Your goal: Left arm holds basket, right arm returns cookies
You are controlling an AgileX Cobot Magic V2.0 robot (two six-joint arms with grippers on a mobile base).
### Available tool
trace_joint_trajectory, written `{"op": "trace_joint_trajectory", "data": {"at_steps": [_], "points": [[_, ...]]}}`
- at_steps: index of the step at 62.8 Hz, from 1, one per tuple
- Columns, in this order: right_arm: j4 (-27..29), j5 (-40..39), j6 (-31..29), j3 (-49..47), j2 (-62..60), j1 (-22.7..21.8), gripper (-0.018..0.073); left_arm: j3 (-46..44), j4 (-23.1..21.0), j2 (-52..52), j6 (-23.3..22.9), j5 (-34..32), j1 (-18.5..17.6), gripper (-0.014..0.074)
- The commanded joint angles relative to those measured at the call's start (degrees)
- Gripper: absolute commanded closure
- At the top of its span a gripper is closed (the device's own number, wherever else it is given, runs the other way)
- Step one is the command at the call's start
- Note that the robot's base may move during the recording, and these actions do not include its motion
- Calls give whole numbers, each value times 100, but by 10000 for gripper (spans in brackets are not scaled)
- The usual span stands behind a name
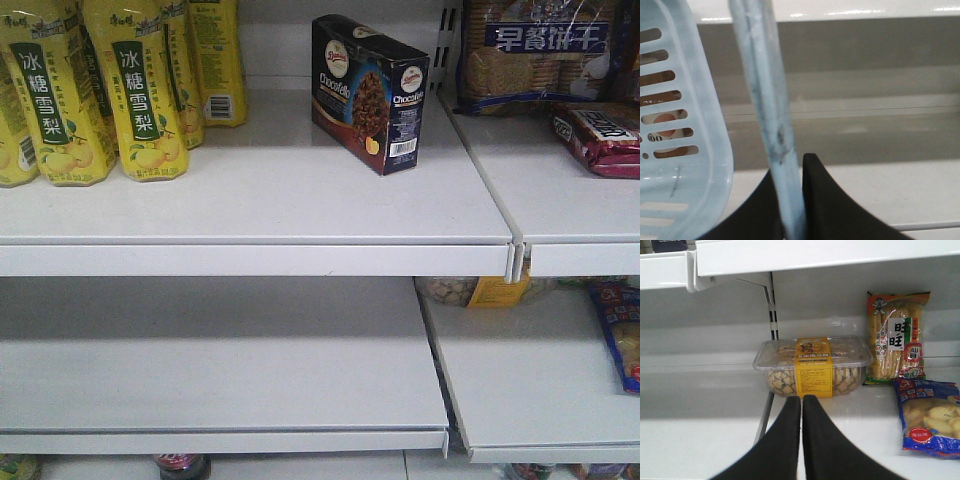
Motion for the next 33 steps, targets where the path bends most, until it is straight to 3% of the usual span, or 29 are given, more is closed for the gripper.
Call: {"op": "trace_joint_trajectory", "data": {"at_steps": [1,33], "points": [[0,-442,-3,27,-98,-19,566,-85,50,-59,96,-513,7,602],[0,-442,-3,27,-98,-19,566,-85,50,-59,96,-513,7,602]]}}
